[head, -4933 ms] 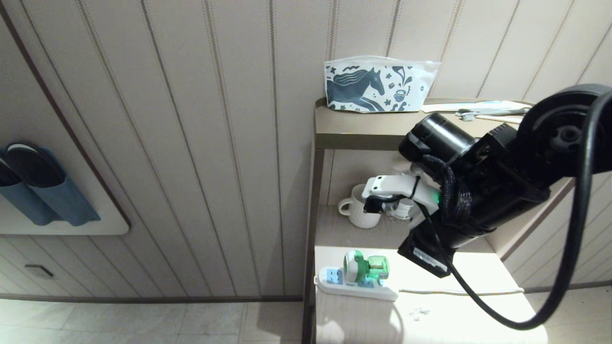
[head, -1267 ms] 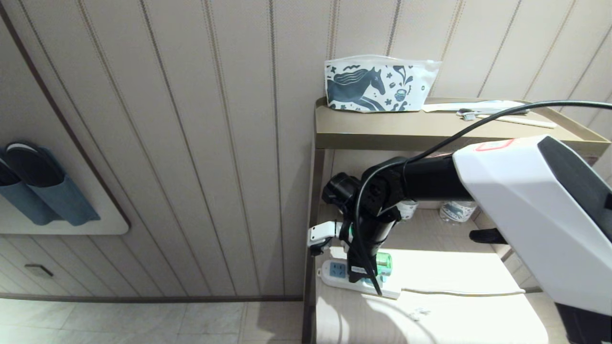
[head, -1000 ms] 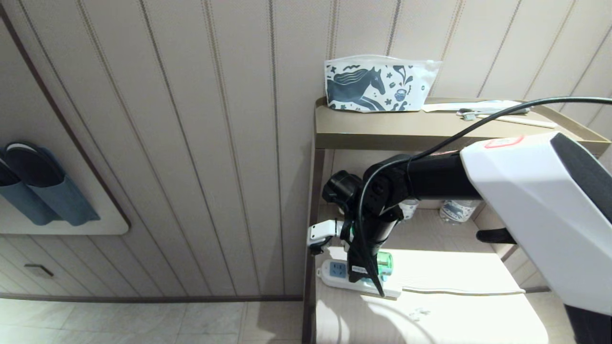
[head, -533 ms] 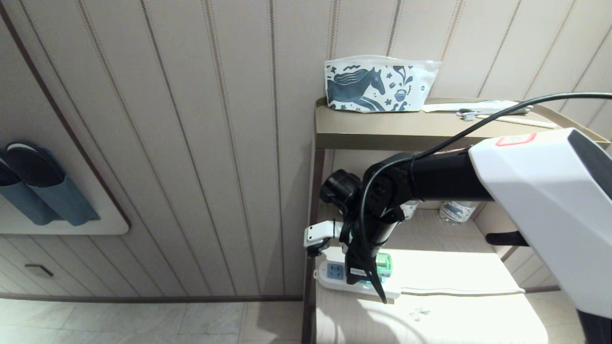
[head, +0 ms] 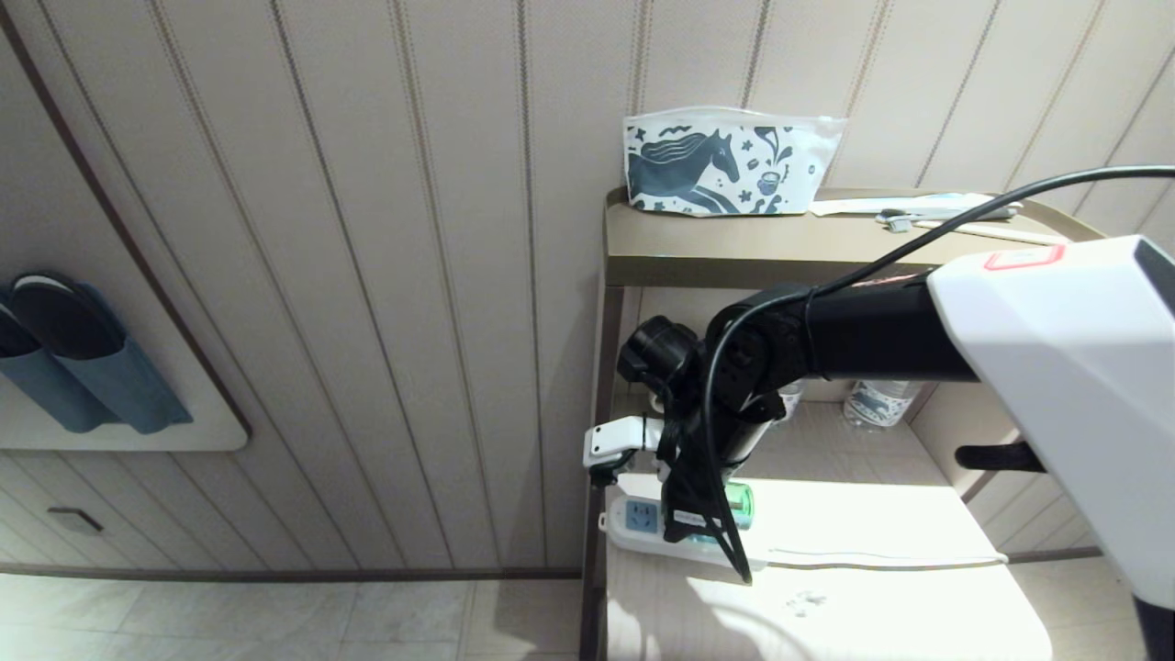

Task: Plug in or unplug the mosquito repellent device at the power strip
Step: Hold the socket with your left hand and unplug it with your right hand

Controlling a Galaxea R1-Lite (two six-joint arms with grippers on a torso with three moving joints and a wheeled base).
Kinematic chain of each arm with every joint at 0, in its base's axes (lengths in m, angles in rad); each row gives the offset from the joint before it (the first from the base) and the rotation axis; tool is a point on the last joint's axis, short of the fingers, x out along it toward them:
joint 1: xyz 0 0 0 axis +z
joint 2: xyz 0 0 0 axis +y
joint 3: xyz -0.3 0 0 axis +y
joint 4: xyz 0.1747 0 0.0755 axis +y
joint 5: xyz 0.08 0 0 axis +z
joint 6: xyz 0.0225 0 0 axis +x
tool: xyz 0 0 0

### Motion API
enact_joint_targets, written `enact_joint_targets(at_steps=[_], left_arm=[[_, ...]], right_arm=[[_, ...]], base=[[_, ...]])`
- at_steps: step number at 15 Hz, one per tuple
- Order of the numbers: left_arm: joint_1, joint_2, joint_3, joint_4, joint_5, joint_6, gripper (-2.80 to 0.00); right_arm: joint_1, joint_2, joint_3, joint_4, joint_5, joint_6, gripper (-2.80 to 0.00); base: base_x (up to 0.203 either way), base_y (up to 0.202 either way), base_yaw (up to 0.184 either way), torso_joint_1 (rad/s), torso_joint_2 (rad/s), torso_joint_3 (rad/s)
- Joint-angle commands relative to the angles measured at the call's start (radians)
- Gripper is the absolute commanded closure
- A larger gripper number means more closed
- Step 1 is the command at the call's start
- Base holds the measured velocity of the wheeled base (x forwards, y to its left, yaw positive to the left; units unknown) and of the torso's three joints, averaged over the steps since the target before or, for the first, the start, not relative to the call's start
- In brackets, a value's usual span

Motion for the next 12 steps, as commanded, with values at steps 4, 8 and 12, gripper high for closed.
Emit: enact_joint_targets(at_steps=[4,8,12], left_arm=[[-0.274,0.861,-0.008,-0.389,-0.059,-0.081,0.00],[-0.600,1.226,0.018,-0.815,0.058,-0.123,0.00],[-0.911,1.593,-0.003,-1.214,0.323,-0.118,0.00]], right_arm=[[-0.001,-0.002,-0.011,0.001,0.003,-0.004,0.00],[-0.001,0.006,-0.027,0.001,0.009,-0.001,0.00],[-0.002,0.008,-0.025,0.001,0.009,0.016,0.00]], base=[[0.000,0.000,0.000,0.000,0.00,0.000],[0.000,0.000,0.000,0.000,0.00,0.000],[0.000,0.000,0.000,0.000,0.00,0.000]])
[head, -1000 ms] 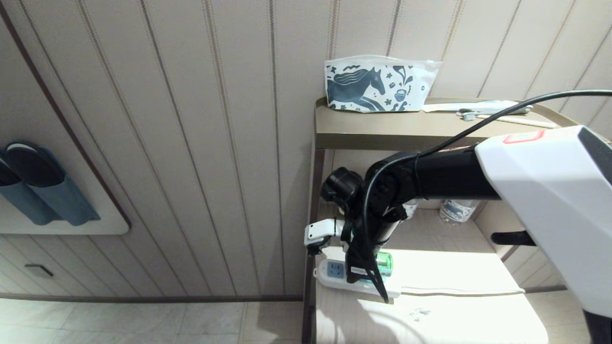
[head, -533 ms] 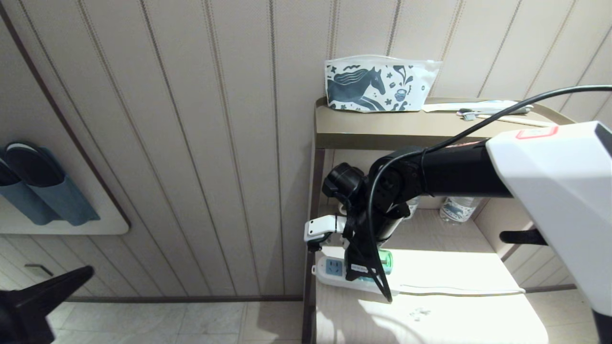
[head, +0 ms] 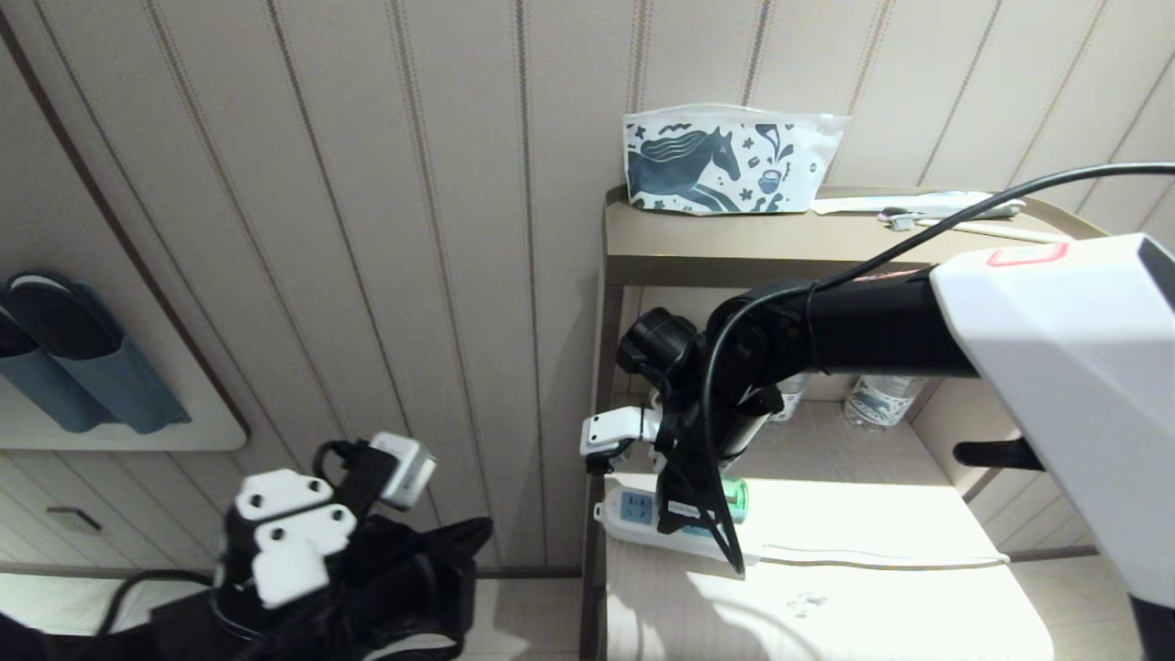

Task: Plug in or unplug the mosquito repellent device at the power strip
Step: Hold the socket with your left hand and unplug it with your right hand

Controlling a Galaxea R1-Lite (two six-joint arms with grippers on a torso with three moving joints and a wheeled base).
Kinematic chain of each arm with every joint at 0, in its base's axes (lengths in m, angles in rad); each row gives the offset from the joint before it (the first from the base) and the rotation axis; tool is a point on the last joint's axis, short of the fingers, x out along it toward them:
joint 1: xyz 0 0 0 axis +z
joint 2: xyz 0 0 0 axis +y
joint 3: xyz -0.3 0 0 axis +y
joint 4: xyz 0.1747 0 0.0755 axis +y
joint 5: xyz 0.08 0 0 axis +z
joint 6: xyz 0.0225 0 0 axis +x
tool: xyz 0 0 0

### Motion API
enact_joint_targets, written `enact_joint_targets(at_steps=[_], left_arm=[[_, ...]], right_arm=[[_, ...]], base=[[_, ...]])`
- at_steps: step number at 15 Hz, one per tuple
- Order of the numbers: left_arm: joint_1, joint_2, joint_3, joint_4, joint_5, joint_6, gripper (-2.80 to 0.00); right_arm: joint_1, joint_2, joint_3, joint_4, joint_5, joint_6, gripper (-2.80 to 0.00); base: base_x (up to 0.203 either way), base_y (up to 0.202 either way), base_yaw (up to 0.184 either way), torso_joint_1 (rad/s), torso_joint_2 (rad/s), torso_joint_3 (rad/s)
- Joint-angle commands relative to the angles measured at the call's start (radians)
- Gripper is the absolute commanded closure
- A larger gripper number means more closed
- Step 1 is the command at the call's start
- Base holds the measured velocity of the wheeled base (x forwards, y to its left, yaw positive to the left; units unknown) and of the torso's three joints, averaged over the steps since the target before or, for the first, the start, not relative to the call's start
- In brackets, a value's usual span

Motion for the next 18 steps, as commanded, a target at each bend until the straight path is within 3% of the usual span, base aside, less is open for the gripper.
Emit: enact_joint_targets(at_steps=[1,4,10,15,18], left_arm=[[-0.187,0.288,-0.020,-0.231,0.138,0.009,0.00],[-0.284,0.407,-0.107,-0.324,0.280,0.033,0.00],[-0.305,0.480,-0.283,-0.376,0.485,0.088,0.00],[-0.307,0.504,-0.301,-0.383,0.492,0.091,0.00],[-0.331,0.613,-0.365,-0.384,0.495,0.094,0.00]], right_arm=[[0.000,0.002,0.003,0.005,-0.001,-0.003,0.00],[-0.001,0.004,0.002,0.005,0.000,-0.003,0.00],[-0.008,0.011,0.012,0.005,0.000,0.002,0.00],[-0.008,0.023,0.009,0.005,0.001,0.002,0.00],[-0.013,0.034,0.004,0.003,0.016,0.006,0.00]], base=[[0.000,0.000,0.000,0.000,0.00,0.000],[0.000,0.000,0.000,0.000,0.00,0.000],[0.000,0.000,0.000,0.000,0.00,0.000],[0.000,0.000,0.000,0.000,0.00,0.000],[0.000,0.000,0.000,0.000,0.00,0.000]])
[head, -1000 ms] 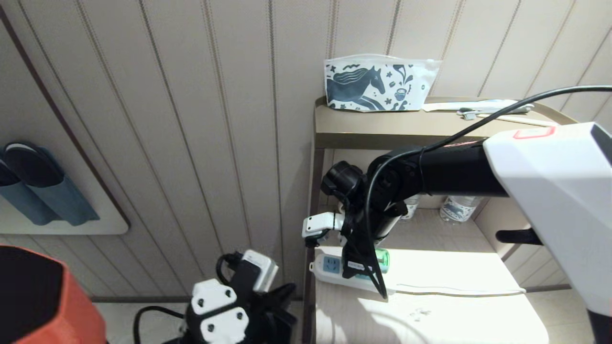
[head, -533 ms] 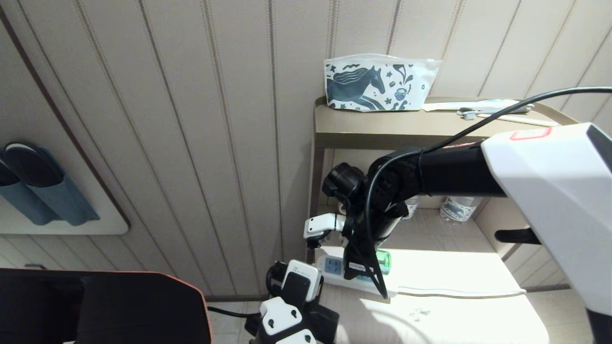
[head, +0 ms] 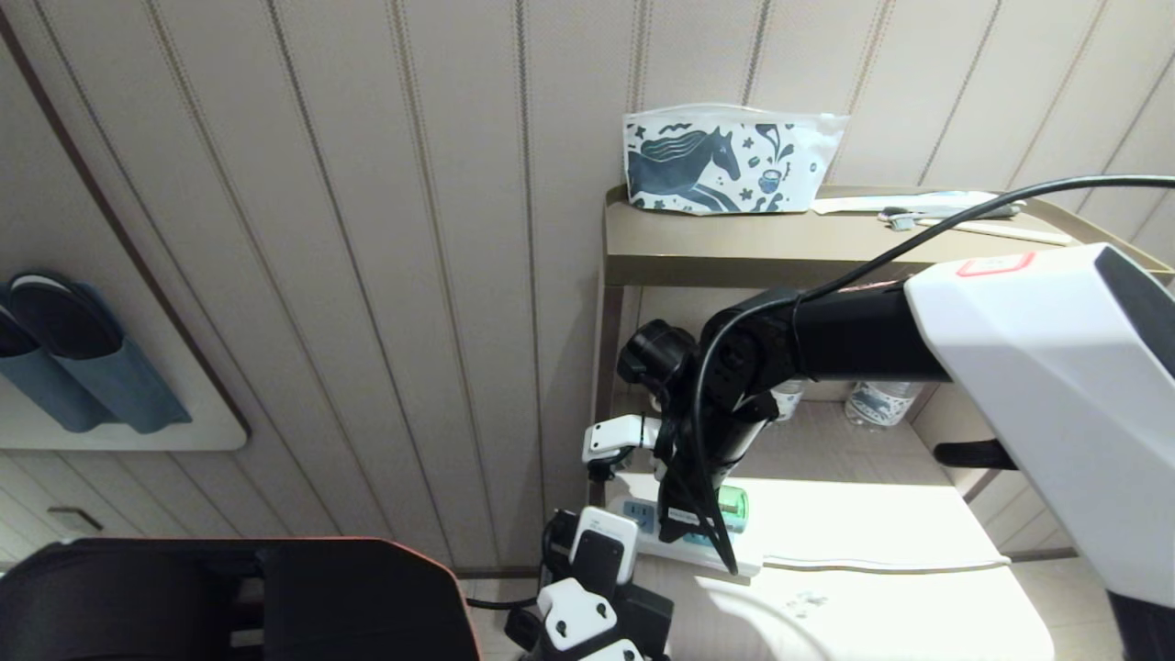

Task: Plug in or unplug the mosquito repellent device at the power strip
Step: Hold the socket with your left hand and unplug it with your right hand

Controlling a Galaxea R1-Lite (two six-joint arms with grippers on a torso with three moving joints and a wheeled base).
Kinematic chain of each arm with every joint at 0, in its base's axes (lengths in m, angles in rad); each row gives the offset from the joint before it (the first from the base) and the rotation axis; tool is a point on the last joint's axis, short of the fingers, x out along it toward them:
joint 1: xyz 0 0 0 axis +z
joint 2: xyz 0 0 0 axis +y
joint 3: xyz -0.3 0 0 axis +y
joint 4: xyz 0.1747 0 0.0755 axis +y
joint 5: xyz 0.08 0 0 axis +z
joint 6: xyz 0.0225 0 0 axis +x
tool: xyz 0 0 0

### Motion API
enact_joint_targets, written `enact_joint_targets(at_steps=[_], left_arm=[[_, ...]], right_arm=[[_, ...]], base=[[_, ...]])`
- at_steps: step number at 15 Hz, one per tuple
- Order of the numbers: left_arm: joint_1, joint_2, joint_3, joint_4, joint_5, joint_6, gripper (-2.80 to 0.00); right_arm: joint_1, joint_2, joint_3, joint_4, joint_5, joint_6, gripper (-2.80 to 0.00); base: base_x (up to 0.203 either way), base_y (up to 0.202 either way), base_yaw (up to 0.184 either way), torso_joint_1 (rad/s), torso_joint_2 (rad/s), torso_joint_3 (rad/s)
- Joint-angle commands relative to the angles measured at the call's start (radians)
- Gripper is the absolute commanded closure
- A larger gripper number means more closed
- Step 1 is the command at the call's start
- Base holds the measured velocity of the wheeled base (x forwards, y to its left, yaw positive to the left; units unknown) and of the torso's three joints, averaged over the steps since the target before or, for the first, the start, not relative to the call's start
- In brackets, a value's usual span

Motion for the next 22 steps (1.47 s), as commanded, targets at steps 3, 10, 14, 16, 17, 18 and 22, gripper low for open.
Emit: enact_joint_targets(at_steps=[3,10,14,16,17,18,22], left_arm=[[-0.046,0.137,-0.098,-0.012,0.061,0.012,0.00],[-0.078,0.195,-0.132,-0.136,0.124,0.147,0.00],[-0.014,0.194,-0.158,-0.136,0.125,0.146,0.00],[0.007,0.204,-0.172,-0.136,0.126,0.146,0.00],[0.009,0.206,-0.174,-0.136,0.126,0.146,0.00],[0.014,0.208,-0.176,-0.136,0.126,0.146,0.00],[0.025,0.238,-0.190,-0.136,0.127,0.144,0.00]], right_arm=[[-0.003,0.009,-0.004,0.004,0.002,-0.003,0.00],[-0.004,0.008,0.003,0.004,0.002,0.001,0.00],[-0.003,0.008,0.005,0.004,0.002,0.001,0.00],[-0.003,0.008,0.006,0.004,0.003,0.001,0.00],[-0.003,0.007,0.009,0.005,0.003,0.001,0.00],[-0.003,0.003,0.020,0.006,0.003,0.001,0.00],[0.002,-0.014,0.048,0.006,0.015,0.004,0.00]], base=[[0.000,0.000,0.000,0.000,0.00,0.000],[0.000,0.000,0.000,0.000,0.00,0.000],[0.000,0.000,0.000,0.000,0.00,0.000],[0.000,0.000,0.000,0.000,0.00,0.000],[0.000,0.000,0.000,0.000,0.00,0.000],[0.000,0.000,0.000,0.000,0.00,0.000],[0.000,0.000,0.000,0.000,0.00,0.000]])
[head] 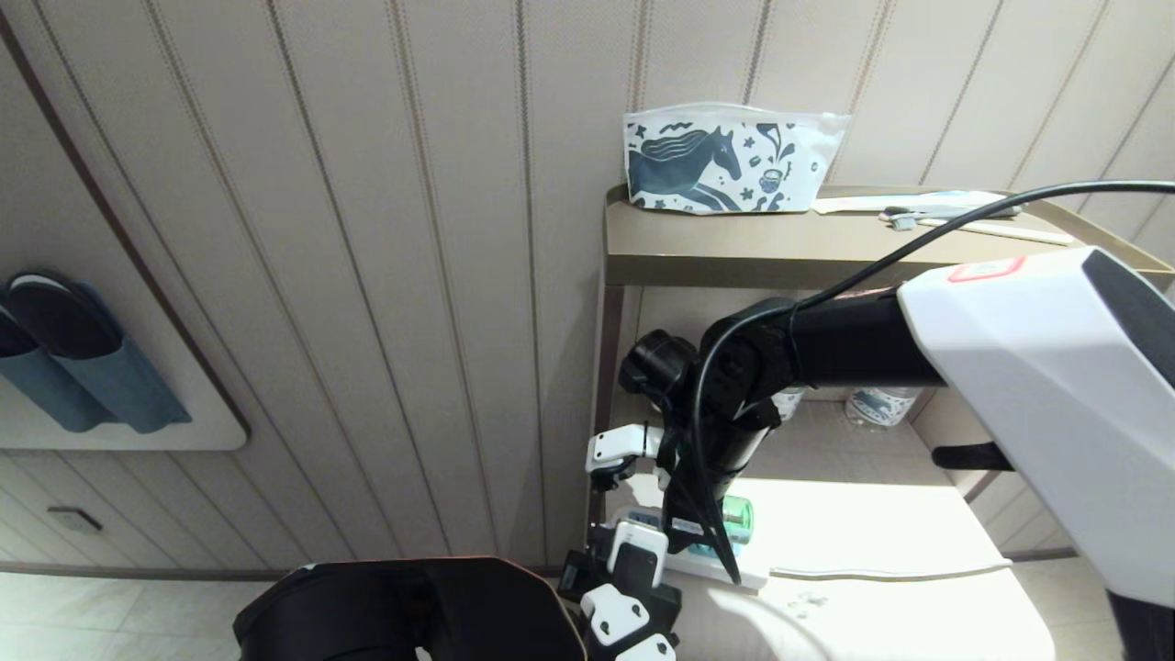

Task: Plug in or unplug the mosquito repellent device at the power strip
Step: Hold the socket with your left hand and unplug it with your right hand

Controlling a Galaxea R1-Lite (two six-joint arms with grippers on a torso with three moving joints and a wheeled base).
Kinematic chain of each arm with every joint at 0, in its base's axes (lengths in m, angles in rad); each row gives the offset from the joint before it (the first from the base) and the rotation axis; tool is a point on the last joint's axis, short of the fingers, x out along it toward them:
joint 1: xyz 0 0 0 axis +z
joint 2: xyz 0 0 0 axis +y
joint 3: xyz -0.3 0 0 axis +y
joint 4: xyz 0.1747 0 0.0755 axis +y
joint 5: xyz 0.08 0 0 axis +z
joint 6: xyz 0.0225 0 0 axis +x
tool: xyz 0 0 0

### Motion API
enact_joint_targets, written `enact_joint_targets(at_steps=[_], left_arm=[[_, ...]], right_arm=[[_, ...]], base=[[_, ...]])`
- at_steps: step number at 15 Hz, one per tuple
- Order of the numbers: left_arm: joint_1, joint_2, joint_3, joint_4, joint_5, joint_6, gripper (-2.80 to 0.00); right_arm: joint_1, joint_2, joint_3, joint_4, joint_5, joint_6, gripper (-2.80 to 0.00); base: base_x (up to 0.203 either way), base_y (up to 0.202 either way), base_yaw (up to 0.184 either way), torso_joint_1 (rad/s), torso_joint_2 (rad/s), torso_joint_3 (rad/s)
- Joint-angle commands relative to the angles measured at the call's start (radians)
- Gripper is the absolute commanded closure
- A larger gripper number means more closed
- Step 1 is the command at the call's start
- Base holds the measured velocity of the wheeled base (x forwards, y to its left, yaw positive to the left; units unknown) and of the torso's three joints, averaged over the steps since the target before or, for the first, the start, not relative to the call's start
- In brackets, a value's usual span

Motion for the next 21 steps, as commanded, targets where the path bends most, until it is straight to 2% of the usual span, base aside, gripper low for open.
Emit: enact_joint_targets(at_steps=[1,10,16,21], left_arm=[[0.001,0.014,-0.003,-0.044,0.005,-0.002,0.00],[-0.027,0.028,0.002,-0.044,0.008,-0.006,0.00],[-0.030,0.028,0.002,-0.044,0.008,-0.008,0.00],[-0.030,0.017,0.000,-0.044,0.008,-0.006,0.00]], right_arm=[[0.002,-0.014,0.010,0.005,0.014,-0.003,0.00],[0.013,-0.076,0.041,0.003,0.037,0.012,0.00],[0.013,-0.075,0.036,0.003,0.032,0.012,0.00],[0.016,-0.019,0.082,-0.049,0.028,0.010,0.00]], base=[[0.000,0.000,0.000,0.000,0.00,0.000],[0.000,0.000,0.000,0.000,0.00,0.000],[0.000,0.000,0.000,0.000,0.00,0.000],[0.000,0.000,0.000,0.000,0.00,0.000]])
